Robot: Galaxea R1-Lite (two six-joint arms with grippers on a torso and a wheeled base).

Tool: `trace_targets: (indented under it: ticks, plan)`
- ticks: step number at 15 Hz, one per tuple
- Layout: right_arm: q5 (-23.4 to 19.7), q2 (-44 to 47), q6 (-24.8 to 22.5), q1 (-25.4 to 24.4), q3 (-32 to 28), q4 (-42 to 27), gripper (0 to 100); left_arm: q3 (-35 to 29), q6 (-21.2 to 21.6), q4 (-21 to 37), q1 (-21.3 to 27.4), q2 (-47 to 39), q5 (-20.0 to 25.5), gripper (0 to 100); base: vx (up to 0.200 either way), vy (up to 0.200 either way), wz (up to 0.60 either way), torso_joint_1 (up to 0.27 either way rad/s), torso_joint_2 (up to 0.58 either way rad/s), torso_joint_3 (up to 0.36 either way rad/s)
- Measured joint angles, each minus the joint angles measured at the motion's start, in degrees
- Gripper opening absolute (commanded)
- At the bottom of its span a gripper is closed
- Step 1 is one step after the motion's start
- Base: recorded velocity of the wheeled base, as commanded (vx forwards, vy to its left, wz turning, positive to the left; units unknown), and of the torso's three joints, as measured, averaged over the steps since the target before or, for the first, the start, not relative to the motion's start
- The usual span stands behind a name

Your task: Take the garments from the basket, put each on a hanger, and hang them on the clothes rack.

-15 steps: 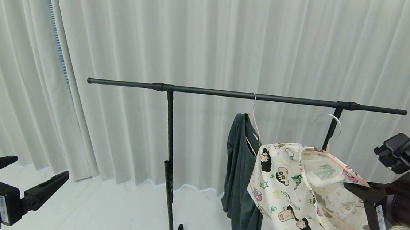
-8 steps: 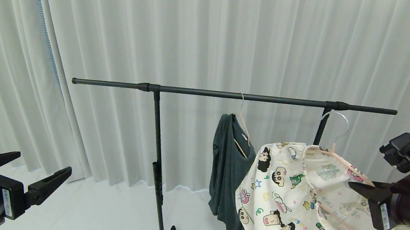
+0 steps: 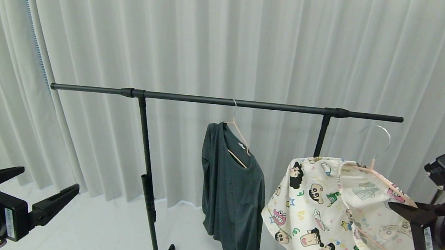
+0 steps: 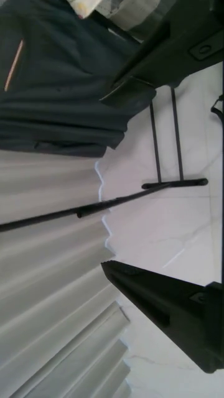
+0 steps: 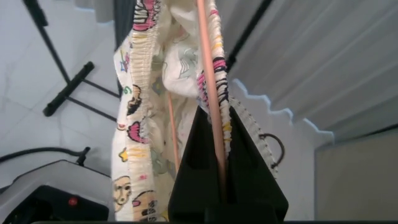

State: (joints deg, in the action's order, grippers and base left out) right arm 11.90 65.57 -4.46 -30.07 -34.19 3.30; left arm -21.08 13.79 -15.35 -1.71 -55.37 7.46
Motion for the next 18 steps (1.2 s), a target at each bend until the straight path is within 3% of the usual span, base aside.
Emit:
trace_targets:
  ticks: [6,18]
  plan:
    - [-0.1,-1.0,0.0,0.8,0.1,-0.5,0,1.6,4.5,0.0,1.9,0.7,0.0,100,0.0,0.0,0.0,0.0,0.0,0.0]
    - [0.1,-3.3,-0.2,3.0,1.0,-0.5,0,-0.2,4.6,-0.8,2.0,1.7,-0.1,100,0.0,0.0,0.0,0.0,0.0,0.0]
